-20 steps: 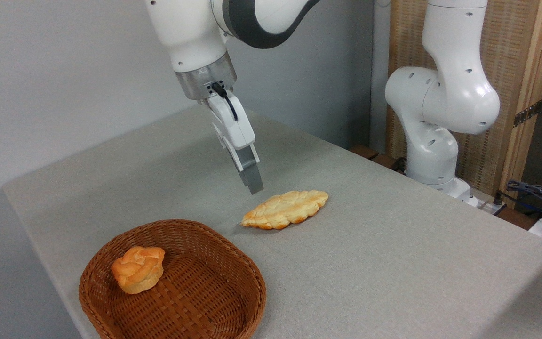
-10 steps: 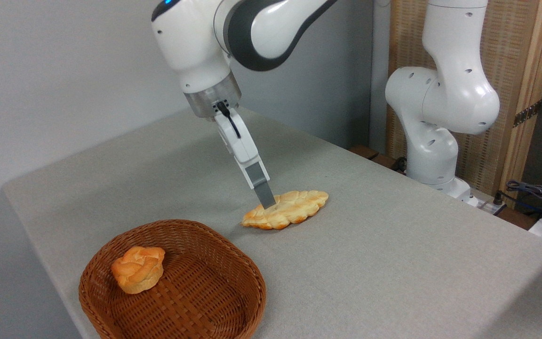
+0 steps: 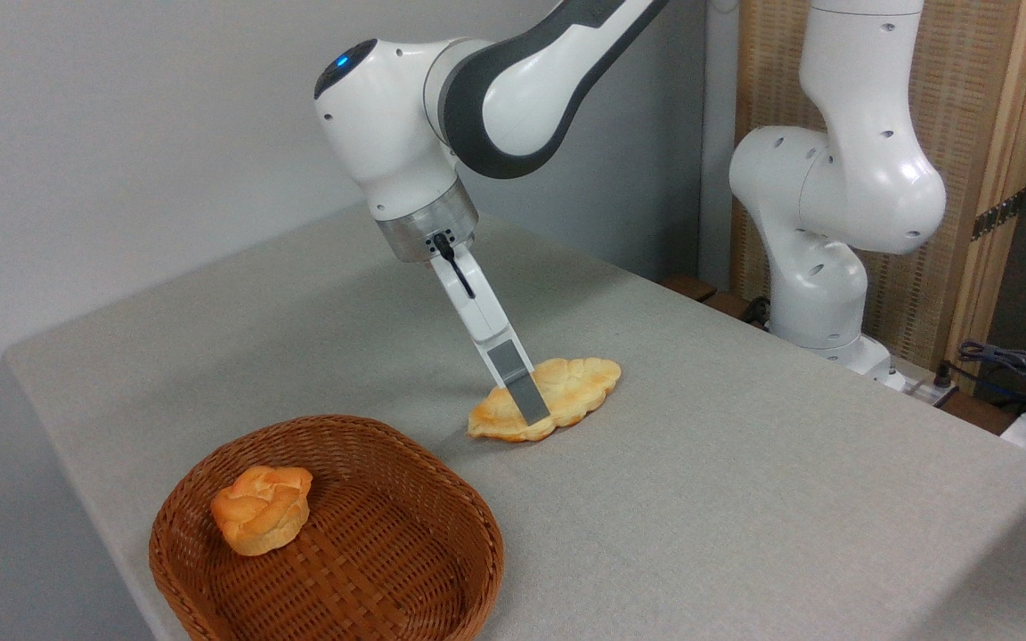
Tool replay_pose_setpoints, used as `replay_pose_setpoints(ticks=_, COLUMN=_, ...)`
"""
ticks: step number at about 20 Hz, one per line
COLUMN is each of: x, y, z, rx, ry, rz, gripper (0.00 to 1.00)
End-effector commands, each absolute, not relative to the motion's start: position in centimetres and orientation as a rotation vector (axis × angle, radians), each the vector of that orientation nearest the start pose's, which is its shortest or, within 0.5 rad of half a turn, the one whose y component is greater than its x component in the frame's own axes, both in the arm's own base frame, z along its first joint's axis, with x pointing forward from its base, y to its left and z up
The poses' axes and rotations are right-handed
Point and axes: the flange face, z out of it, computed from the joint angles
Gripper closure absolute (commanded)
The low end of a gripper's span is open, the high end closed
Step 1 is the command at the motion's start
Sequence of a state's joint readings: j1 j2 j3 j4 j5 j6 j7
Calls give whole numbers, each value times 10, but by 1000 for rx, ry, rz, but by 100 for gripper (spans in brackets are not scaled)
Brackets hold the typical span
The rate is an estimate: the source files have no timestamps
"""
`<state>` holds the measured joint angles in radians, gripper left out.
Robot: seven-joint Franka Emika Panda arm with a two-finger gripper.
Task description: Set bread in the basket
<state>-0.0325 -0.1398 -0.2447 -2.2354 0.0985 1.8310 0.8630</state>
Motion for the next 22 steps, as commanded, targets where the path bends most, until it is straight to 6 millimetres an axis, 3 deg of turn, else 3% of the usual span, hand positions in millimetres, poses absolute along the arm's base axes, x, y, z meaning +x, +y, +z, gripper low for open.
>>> replay_pose_setpoints(ticks=1, x=444, y=-127, z=409, rx=-2483, ry=1723, rz=456, gripper=1)
replay_pose_setpoints(ticks=14, x=441, y=-120, z=413, rx=-2421, ry=1713, rz=500, gripper=3)
replay_pose_setpoints(ticks=22, x=432, y=-113, z=393, rx=-2433, ry=1706, rz=568, gripper=1)
